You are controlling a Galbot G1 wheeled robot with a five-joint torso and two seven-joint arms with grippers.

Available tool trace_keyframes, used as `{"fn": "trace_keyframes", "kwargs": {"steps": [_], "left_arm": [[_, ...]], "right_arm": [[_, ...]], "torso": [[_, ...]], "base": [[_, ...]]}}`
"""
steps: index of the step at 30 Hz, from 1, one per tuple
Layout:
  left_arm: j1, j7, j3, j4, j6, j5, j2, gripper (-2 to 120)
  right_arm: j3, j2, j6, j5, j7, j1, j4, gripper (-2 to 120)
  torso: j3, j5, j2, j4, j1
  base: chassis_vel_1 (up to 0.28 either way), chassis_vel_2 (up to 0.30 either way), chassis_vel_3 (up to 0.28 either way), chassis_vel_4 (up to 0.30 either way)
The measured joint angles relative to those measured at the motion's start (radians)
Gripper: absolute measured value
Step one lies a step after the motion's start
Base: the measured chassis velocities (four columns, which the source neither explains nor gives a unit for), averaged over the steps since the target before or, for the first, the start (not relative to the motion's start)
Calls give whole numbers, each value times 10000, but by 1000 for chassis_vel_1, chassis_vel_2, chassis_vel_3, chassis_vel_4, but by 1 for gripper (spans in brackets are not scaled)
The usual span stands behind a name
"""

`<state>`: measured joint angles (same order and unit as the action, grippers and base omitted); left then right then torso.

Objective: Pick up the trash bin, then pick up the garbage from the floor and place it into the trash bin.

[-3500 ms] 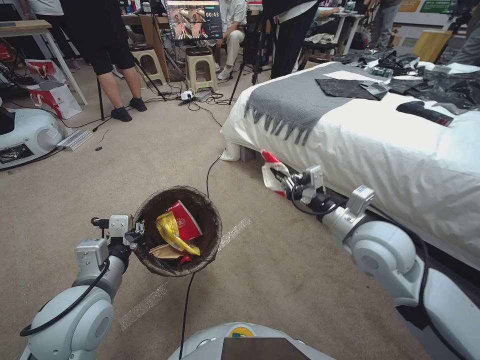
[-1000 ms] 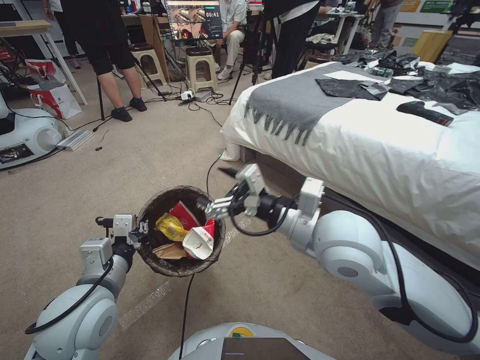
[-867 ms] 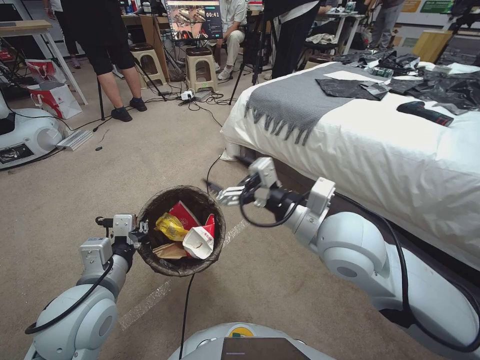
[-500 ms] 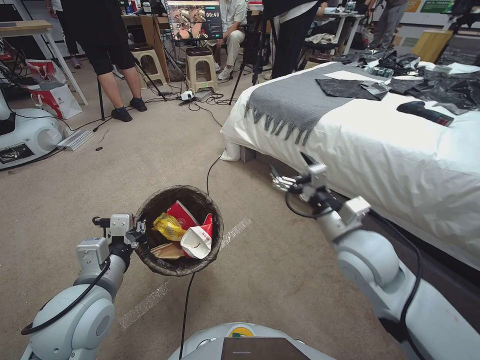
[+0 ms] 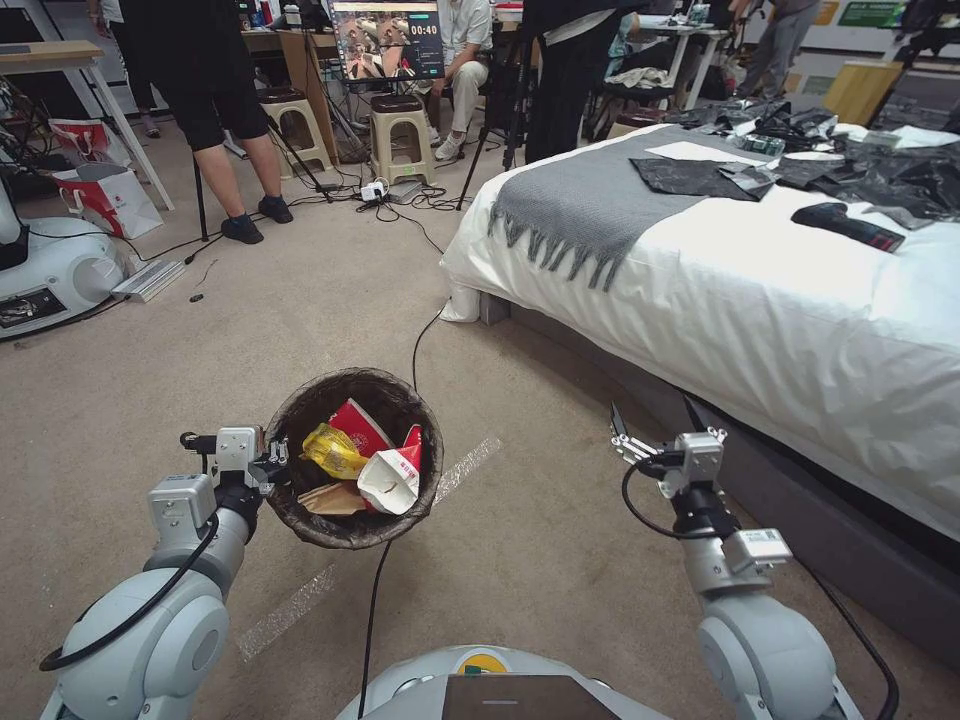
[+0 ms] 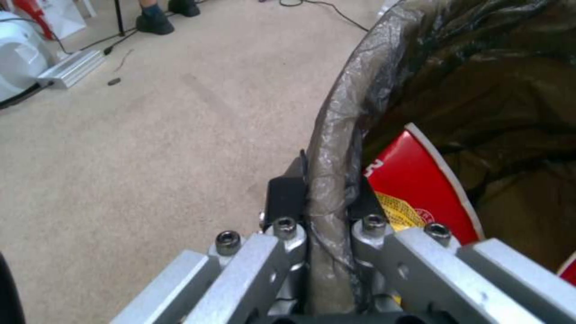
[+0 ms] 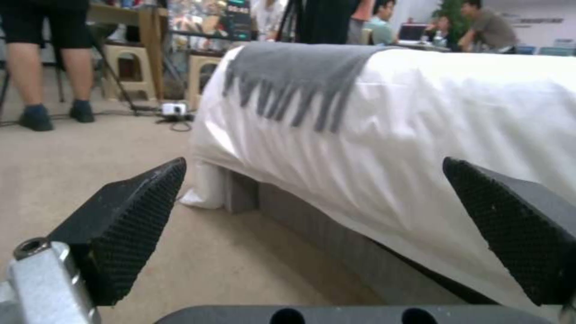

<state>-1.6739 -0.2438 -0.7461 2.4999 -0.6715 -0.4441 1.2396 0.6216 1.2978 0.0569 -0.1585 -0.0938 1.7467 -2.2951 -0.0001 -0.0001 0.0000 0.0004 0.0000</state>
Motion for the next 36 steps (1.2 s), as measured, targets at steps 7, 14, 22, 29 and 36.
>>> {"fn": "trace_keyframes", "kwargs": {"steps": [7, 14, 22, 29, 36], "left_arm": [[7, 207, 8, -35, -3, 349, 294, 3], [-72, 384, 5, -17, -14, 608, 658, 3], [26, 431, 1, -10, -15, 635, 666, 3], [83, 435, -66, -4, -15, 556, 636, 3], [139, 430, -107, 0, -16, 453, 580, 3]], "right_arm": [[458, 943, 852, 487, 492, 659, 61, 100], [685, 1026, 1069, 443, 568, 899, 35, 100], [599, 925, 953, 362, 570, 758, 7, 100], [299, 802, 669, 328, 548, 570, -3, 100], [117, 708, 462, 282, 485, 428, 29, 100]], "torso": [[0, 0, 0, -4, 0], [1, 1, 0, -4, 0], [1, 1, 0, -4, 0], [1, 1, 0, -2, 0], [1, 1, 0, -6, 0]], "base": [[0, 0, 0, 0], [0, 0, 0, 0], [14, 16, 12, 13], [71, 83, 67, 65], [69, 70, 67, 67]]}}
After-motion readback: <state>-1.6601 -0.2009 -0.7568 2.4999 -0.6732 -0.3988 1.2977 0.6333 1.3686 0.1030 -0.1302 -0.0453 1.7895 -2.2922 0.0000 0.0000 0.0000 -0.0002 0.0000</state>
